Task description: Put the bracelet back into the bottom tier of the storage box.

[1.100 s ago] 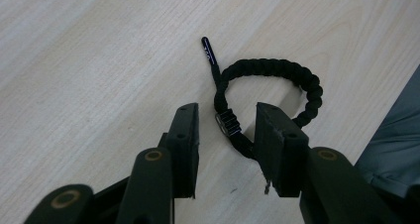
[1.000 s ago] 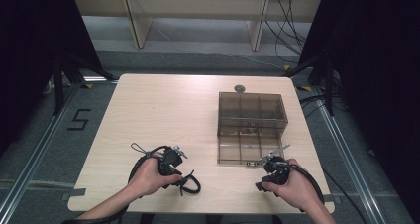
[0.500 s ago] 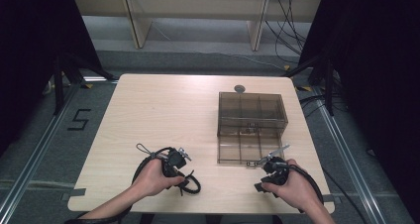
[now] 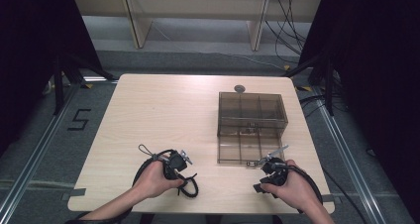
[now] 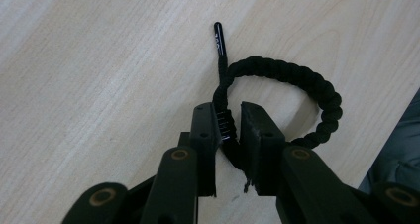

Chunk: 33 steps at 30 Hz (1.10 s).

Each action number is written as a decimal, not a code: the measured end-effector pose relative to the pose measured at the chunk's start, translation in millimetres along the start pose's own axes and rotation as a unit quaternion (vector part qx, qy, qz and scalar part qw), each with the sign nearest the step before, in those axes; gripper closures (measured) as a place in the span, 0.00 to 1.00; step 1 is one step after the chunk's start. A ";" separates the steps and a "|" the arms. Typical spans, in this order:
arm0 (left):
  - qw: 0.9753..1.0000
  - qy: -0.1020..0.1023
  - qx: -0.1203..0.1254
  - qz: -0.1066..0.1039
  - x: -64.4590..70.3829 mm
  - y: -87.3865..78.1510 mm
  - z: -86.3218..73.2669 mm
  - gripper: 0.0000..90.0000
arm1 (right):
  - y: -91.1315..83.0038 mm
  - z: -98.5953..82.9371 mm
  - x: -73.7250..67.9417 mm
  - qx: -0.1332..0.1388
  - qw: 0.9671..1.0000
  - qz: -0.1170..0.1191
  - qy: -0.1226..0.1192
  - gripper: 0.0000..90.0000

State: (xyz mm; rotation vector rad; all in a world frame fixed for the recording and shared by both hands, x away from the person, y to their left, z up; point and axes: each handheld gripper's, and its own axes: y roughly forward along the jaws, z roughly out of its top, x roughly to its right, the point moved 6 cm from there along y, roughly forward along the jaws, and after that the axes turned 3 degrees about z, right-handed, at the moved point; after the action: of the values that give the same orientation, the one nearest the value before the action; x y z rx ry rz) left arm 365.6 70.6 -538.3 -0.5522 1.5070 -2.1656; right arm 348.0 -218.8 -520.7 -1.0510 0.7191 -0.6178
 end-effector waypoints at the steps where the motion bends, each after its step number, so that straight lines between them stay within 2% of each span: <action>1: 1.000 0.002 -0.001 0.003 0.2 0.2 -0.2 0.85 | 0.1 -0.3 -0.6 -0.001 1.000 0.002 0.001 0.68; 10: 1.000 0.022 -0.001 0.012 1.2 0.2 -1.7 0.92 | 1.4 -0.8 -1.2 -0.004 1.000 0.003 0.002 0.67; 17: 1.000 0.023 0.004 0.013 1.8 -0.3 -3.4 0.92 | 3.3 -1.0 -2.0 -0.004 1.000 0.006 -0.001 0.67; 19: 0.999 0.029 0.004 0.013 0.4 -1.4 -3.9 0.92 | 3.3 -0.7 -1.8 -0.003 1.000 0.005 -0.001 0.67; 21: 1.000 0.019 0.017 0.010 1.0 -3.0 -3.8 0.92 | 3.1 -0.4 -2.0 -0.002 1.000 0.005 0.000 0.67; 24: 0.999 0.020 0.037 0.007 -0.3 -7.6 -3.9 0.92 | 3.5 0.2 -2.0 0.004 1.000 0.004 -0.001 0.67; 26: 0.998 0.006 0.066 -0.001 2.5 -9.5 -2.4 0.92 | 3.5 0.9 -2.0 0.006 1.000 0.001 -0.001 0.67; 27: 0.997 -0.005 0.079 -0.007 5.0 -10.6 -2.3 0.92 | 3.0 0.8 -3.2 0.004 1.000 -0.001 0.008 0.67; 28: 0.996 -0.004 0.086 -0.010 5.5 -12.6 -2.6 0.92 | 3.6 2.2 -1.9 0.011 1.000 -0.004 -0.002 0.67; 29: 0.996 0.009 0.092 -0.009 4.1 -14.9 -3.0 0.92 | 3.8 2.6 -2.8 0.012 1.000 -0.002 -0.001 0.67; 30: 0.995 0.008 0.098 -0.011 5.0 -17.0 -3.5 0.92 | 3.6 4.4 -3.4 0.021 1.000 -0.001 -0.006 0.67; 32: 0.994 0.017 0.110 -0.011 5.1 -21.5 -3.5 0.92 | 3.0 5.3 -4.5 0.024 1.000 -0.001 -0.004 0.67; 33: 0.993 0.015 0.117 -0.010 5.6 -23.7 -2.9 0.92 | 1.5 6.7 -8.5 0.026 1.000 0.000 0.006 0.67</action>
State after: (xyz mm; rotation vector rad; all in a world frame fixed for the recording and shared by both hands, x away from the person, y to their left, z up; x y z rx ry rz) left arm 356.4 76.9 -516.5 -0.4580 1.2424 -2.3332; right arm 348.1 -208.2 -518.1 -1.0000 0.7087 -0.6407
